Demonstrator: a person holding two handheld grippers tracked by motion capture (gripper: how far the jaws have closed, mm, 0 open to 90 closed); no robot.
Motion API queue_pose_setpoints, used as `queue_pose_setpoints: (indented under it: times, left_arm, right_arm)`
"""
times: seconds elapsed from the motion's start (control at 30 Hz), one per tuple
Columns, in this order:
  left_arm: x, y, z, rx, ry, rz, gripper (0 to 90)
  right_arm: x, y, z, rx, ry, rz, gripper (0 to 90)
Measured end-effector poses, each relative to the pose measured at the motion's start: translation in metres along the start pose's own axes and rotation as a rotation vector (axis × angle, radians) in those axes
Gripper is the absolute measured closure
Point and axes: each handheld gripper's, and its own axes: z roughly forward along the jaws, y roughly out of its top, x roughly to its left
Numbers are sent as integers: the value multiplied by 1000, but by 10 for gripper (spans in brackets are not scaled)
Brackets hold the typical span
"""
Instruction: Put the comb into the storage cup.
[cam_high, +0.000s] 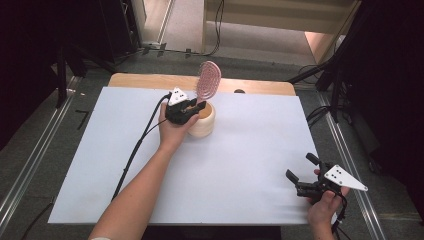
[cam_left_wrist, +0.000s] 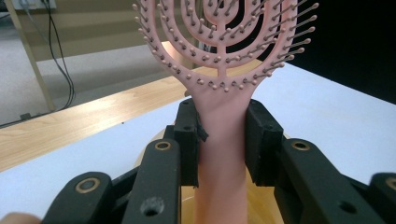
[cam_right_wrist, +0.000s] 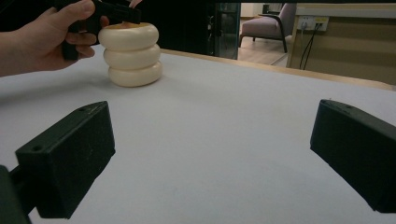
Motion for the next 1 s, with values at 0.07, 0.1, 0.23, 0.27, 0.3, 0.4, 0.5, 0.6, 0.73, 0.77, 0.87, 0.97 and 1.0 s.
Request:
queue_pose_setpoints:
  times: [0.07,0.1,0.23,0.27,0.3,0.4,0.5,0.6,0.73,0.77,0.87,0.97,1.0]
  left_arm:
    - [0,-1,-1,1,-5,-2,705]
    - [1,-1,-1,0,-16,-3,693]
    - [0,-1,-2,11,-38,9,622]
    - [-1,-1,-2,9,-44,13,592]
    - [-1,-1,-3,12,-46,17,569]
    - [-2,1,-5,9,-61,17,474]
    - [-2,2,-7,11,-70,10,423]
    - [0,0,-11,1,-81,-7,383]
    - [1,0,-17,-10,-77,-25,293]
    - [1,0,-19,-15,-84,-31,267]
    - [1,3,-23,-11,-58,-41,127]
    - [2,4,-28,-14,-76,-43,39]
    - [3,3,-31,-17,-95,-47,3]
  right_arm:
    - [0,0,0,0,0,0,0]
    - [0,0,0,-2,-1,2,0]
    - [0,0,0,0,0,0,0]
    - [0,0,0,0,-1,1,0]
    - [0,0,0,0,0,1,0]
    - [0,0,0,-3,0,2,0]
    - [0,0,0,0,0,0,0]
    - [0,0,0,-3,-2,2,0]
    - [0,0,0,-3,-1,2,0]
    - [0,0,0,0,0,1,0]
    - [0,0,0,-2,-1,1,0]
    - [0,0,0,1,-1,-1,0]
    - [0,0,0,2,-2,-2,0]
